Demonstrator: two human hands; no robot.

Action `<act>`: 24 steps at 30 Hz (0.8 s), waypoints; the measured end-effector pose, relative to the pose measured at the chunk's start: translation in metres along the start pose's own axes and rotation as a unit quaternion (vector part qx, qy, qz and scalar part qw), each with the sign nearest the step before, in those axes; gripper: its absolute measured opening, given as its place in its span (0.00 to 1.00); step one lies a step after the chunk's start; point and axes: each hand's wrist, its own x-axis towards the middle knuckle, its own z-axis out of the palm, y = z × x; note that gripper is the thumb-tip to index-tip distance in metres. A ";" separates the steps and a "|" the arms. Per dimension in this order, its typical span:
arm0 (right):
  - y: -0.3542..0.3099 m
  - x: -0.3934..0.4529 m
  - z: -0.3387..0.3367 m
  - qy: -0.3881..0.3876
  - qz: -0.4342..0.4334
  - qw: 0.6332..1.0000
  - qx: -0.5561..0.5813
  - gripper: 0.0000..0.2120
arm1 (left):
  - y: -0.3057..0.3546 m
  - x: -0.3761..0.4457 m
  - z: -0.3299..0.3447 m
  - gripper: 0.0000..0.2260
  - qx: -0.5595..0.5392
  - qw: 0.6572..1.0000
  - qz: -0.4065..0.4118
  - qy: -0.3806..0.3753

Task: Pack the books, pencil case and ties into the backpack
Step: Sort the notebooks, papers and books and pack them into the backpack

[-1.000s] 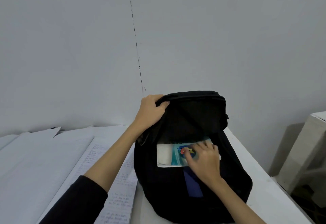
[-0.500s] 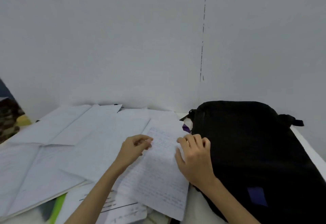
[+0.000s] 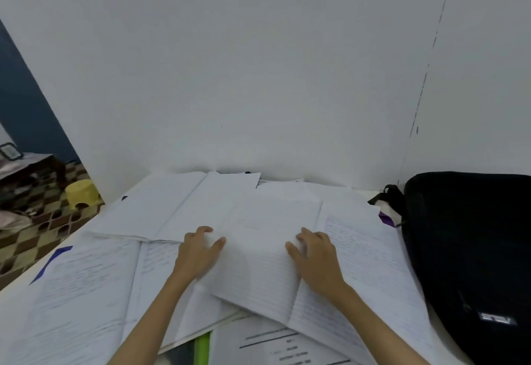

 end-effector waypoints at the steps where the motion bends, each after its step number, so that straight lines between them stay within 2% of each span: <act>1: -0.005 0.001 0.003 -0.008 0.009 1.000 0.011 0.20 | -0.001 0.004 -0.005 0.25 -0.030 0.999 -0.004 -0.011; 4: -0.014 0.000 0.014 -0.008 0.020 0.999 0.041 0.20 | -0.002 0.016 -0.023 0.25 -0.103 0.991 -0.032 -0.073; 7: -0.013 0.000 0.023 0.024 0.041 0.995 0.090 0.19 | 0.006 0.025 -0.036 0.12 -0.130 0.979 -0.002 -0.154; 9: -0.013 0.005 0.027 0.039 0.063 0.991 0.109 0.17 | 0.008 0.032 -0.039 0.09 -0.137 0.974 0.029 -0.179; 11: -0.012 0.008 0.029 0.042 0.073 0.991 0.105 0.16 | 0.006 0.041 -0.036 0.12 -0.094 0.979 0.053 -0.171; 15: -0.012 0.010 0.031 0.051 0.068 0.992 0.097 0.15 | 0.000 0.043 -0.026 0.18 0.021 0.992 0.065 -0.109; 17: -0.014 0.011 0.031 0.059 0.076 0.991 0.091 0.16 | 0.001 0.035 -0.020 0.22 0.109 0.987 0.088 -0.077; 19: -0.016 0.014 0.032 0.061 0.080 0.992 0.080 0.17 | 0.001 0.031 -0.017 0.24 0.153 0.982 0.090 -0.070; 21: -0.017 0.016 0.032 0.057 0.085 0.991 0.081 0.17 | 0.001 0.031 -0.018 0.26 0.126 0.986 0.072 -0.085; 24: -0.018 0.017 0.030 0.055 0.096 0.988 0.112 0.17 | -0.003 0.033 -0.025 0.27 0.002 0.993 0.039 -0.115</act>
